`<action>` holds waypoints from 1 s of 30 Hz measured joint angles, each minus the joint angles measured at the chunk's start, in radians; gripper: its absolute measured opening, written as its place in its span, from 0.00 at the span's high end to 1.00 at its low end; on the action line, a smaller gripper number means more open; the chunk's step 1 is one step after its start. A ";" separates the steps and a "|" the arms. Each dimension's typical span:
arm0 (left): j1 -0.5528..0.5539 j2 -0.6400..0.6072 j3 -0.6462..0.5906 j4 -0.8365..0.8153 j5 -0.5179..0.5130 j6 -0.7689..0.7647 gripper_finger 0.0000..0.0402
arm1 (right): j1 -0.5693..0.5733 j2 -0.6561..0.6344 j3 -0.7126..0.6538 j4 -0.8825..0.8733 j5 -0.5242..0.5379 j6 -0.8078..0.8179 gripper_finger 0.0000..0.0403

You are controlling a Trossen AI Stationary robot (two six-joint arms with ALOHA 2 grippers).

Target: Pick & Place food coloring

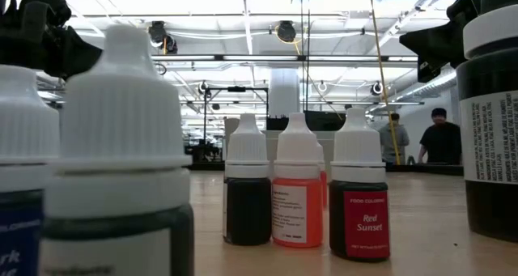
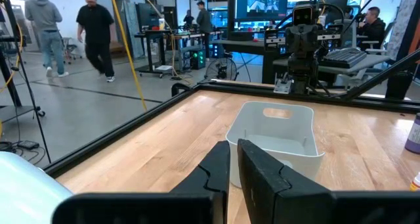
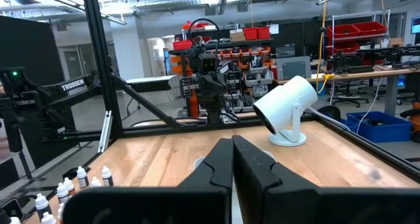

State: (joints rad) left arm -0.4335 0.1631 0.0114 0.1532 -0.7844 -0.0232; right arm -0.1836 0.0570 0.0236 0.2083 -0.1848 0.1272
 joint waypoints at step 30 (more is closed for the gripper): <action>0.000 0.000 0.000 0.098 0.000 0.047 0.90 | 0.022 0.011 0.055 0.053 -0.028 -0.171 1.00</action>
State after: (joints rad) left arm -0.4335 0.1631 0.0113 0.2513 -0.7845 0.0239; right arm -0.1618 0.0684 0.0789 0.2615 -0.2130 -0.0433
